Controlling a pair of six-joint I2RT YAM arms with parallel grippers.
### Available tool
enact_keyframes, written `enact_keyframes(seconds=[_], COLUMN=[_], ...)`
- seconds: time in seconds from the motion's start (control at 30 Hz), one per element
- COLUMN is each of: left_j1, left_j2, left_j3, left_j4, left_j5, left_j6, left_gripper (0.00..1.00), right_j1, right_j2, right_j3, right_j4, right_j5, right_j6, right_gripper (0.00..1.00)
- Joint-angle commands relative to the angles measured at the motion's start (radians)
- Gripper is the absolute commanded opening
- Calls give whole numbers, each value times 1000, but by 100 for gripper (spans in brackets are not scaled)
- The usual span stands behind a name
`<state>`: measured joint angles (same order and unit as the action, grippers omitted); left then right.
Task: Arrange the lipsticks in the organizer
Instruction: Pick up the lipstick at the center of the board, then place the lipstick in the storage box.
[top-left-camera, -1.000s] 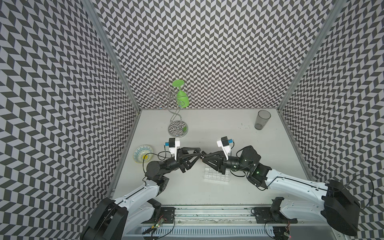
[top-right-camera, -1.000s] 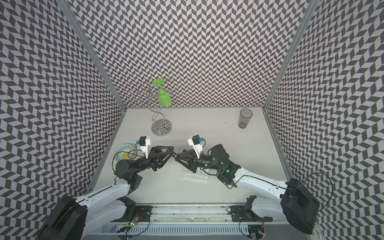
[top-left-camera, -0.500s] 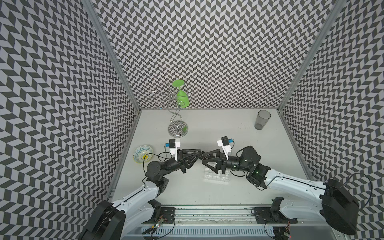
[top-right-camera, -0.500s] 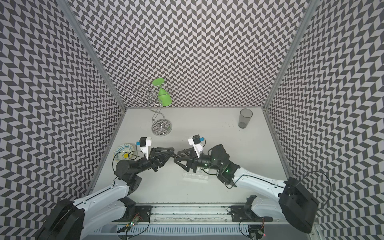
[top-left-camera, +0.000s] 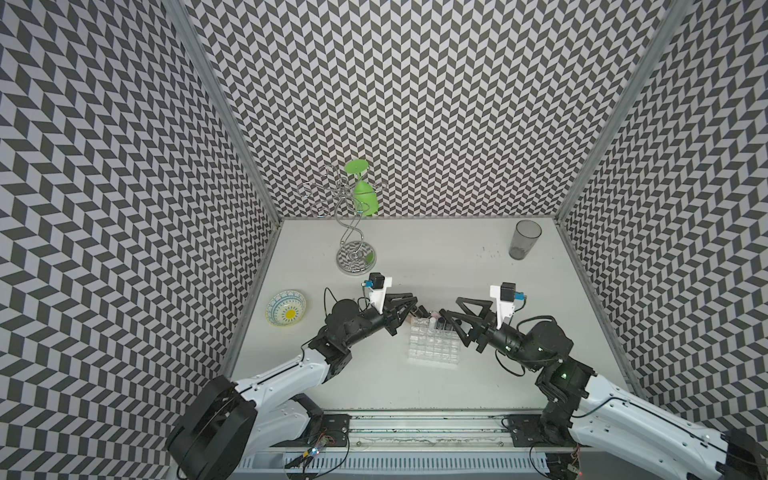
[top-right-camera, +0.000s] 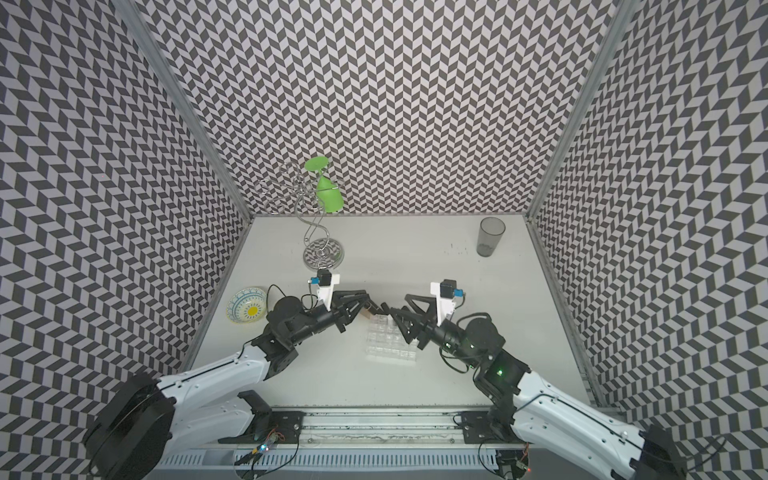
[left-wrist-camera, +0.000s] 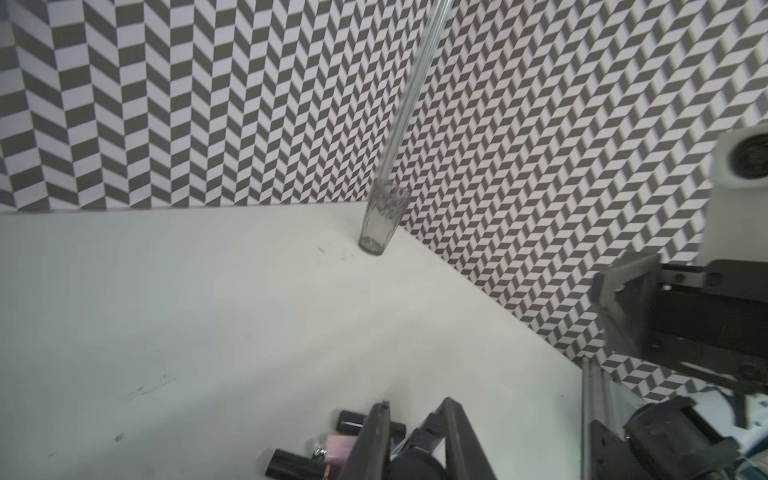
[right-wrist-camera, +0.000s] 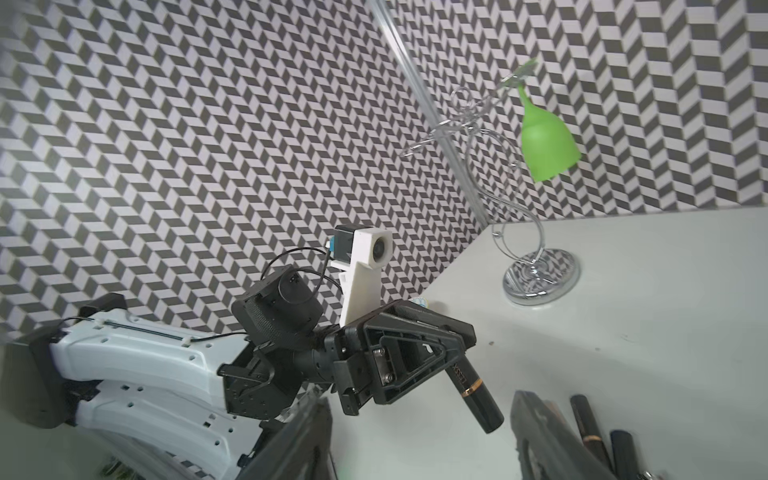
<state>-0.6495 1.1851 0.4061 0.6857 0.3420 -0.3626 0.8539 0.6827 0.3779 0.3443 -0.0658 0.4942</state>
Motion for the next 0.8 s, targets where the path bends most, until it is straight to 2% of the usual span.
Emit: enact_keyframes(seconds=[0.0, 0.2, 0.4, 0.63, 0.77], left_j1=[-31, -57, -82, -111, -135], left_j2=[111, 164, 232, 280, 258], left_j3=[67, 63, 86, 113, 117], left_j4=[-39, -20, 4, -9, -18], left_j5=[-75, -177, -144, -179, -216], left_j6=[113, 153, 184, 213, 228], left_gripper=[0, 0, 0, 0, 0], right_j1=[-5, -5, -4, -6, -5], right_j2=[-60, -109, -93, -76, -74], right_j3=[-38, -69, -80, -89, -92], right_j4=[-64, -85, -68, -55, -48], right_j5=[119, 145, 146, 152, 155], right_j6=[-16, -23, -34, -41, -47], right_gripper=[74, 74, 74, 74, 74])
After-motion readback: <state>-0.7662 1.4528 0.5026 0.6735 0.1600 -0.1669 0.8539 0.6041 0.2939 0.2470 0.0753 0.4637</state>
